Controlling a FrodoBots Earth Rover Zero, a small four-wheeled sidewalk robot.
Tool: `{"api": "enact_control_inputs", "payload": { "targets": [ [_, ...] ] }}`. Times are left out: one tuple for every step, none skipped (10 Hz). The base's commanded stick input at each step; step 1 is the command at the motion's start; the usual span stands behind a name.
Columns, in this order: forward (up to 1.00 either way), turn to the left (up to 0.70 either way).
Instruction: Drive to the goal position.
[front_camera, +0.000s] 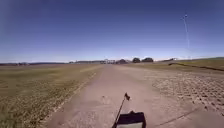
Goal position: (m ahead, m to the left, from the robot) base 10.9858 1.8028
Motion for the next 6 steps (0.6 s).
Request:
{"api": "enact_control_inputs", "payload": {
  "targets": [
    [1.0,0.38],
    [1.0,0.0],
    [1.0,0.0],
    [1.0,0.0],
    [1.0,0.0],
    [1.0,0.0]
  ]
}}
